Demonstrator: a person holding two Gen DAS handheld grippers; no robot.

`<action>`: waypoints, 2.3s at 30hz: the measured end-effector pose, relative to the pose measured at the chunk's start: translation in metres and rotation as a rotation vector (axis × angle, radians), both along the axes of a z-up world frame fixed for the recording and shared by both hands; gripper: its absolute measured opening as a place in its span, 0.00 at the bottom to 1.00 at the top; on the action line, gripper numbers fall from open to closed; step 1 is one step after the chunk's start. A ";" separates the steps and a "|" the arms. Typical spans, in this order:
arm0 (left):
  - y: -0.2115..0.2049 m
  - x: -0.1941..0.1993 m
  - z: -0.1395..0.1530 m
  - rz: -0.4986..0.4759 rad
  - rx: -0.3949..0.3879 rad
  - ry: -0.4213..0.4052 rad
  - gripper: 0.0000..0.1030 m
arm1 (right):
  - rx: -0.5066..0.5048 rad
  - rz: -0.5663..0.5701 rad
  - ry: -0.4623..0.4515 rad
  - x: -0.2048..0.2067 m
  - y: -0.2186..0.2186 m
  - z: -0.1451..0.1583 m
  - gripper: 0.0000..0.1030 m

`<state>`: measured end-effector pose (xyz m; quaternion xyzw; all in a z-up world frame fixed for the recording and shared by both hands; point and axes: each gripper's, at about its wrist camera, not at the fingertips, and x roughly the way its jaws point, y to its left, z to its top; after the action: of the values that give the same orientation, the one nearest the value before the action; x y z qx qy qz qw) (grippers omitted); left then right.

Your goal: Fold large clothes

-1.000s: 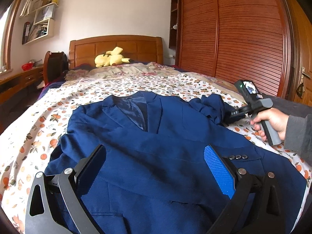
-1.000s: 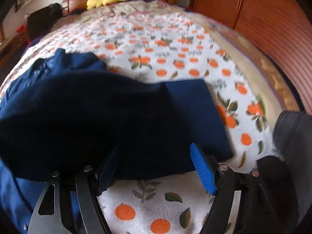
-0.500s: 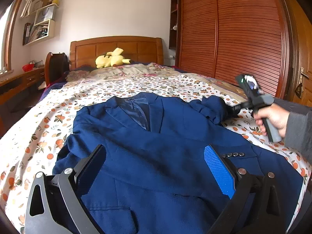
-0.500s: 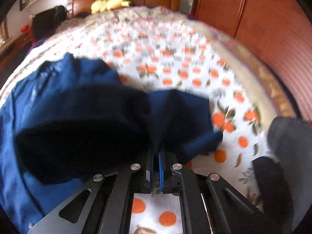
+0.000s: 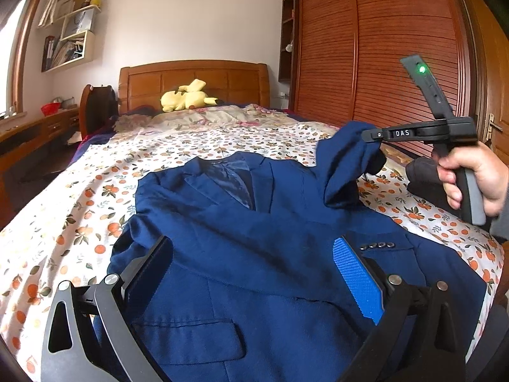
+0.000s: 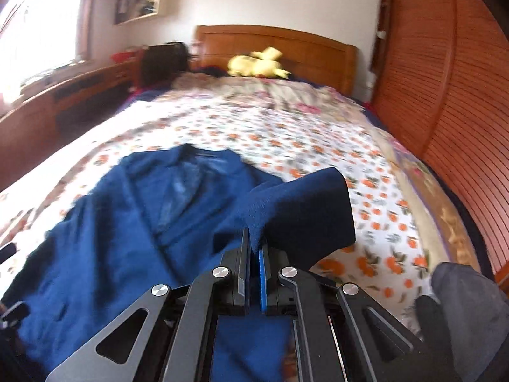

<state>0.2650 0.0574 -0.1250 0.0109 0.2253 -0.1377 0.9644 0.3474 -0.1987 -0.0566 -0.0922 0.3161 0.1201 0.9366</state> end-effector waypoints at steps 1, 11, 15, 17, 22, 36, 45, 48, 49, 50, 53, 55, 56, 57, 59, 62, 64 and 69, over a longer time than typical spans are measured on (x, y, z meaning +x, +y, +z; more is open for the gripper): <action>0.001 -0.001 0.000 -0.002 -0.001 -0.001 0.98 | 0.004 0.015 0.002 -0.003 0.006 0.000 0.03; 0.009 -0.001 0.002 0.009 -0.017 0.004 0.98 | 0.030 0.121 0.073 -0.038 0.044 -0.026 0.04; 0.010 0.002 0.000 0.018 -0.011 0.008 0.98 | 0.051 0.132 0.079 -0.051 0.042 -0.031 0.05; 0.009 0.003 -0.001 0.021 -0.004 0.010 0.98 | 0.066 0.142 0.086 -0.057 0.039 -0.033 0.05; 0.003 0.007 -0.007 0.033 0.025 0.015 0.98 | 0.112 0.148 0.079 -0.072 0.030 -0.035 0.12; -0.039 0.006 -0.018 -0.015 0.100 0.024 0.98 | 0.126 0.028 0.041 -0.100 -0.036 -0.067 0.27; -0.085 0.015 -0.009 -0.037 0.150 0.037 0.98 | 0.132 0.016 0.108 -0.103 -0.065 -0.094 0.27; -0.098 0.025 -0.002 -0.051 0.109 0.072 0.98 | 0.145 0.023 0.121 -0.106 -0.073 -0.097 0.27; -0.105 0.029 0.001 -0.058 0.100 0.083 0.98 | 0.145 0.027 0.119 -0.108 -0.076 -0.096 0.27; -0.108 0.032 0.002 -0.060 0.098 0.089 0.98 | 0.145 0.028 0.115 -0.109 -0.078 -0.095 0.27; -0.125 0.045 0.008 -0.060 0.114 0.108 0.98 | 0.154 0.033 0.113 -0.116 -0.086 -0.095 0.27; -0.137 0.055 0.010 -0.050 0.148 0.115 0.98 | 0.161 0.039 0.113 -0.122 -0.091 -0.096 0.27; -0.144 0.060 0.011 -0.045 0.167 0.121 0.98 | 0.163 0.042 0.113 -0.126 -0.093 -0.096 0.27; -0.147 0.064 0.011 -0.041 0.177 0.127 0.98 | 0.165 0.045 0.113 -0.128 -0.094 -0.097 0.27; -0.155 0.072 0.009 -0.032 0.194 0.146 0.98 | 0.171 0.054 0.115 -0.134 -0.096 -0.098 0.27; -0.168 0.087 0.001 -0.011 0.241 0.183 0.98 | 0.169 0.070 0.107 -0.142 -0.098 -0.098 0.27; -0.171 0.092 -0.005 0.017 0.284 0.200 0.91 | 0.182 0.075 0.102 -0.145 -0.102 -0.096 0.27; -0.163 0.092 -0.015 0.039 0.304 0.267 0.57 | 0.202 0.081 0.089 -0.146 -0.108 -0.091 0.28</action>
<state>0.3572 -0.1058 -0.1397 0.1337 0.3696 -0.0836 0.9157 0.2017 -0.3068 -0.1475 -0.0047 0.3399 0.1931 0.9204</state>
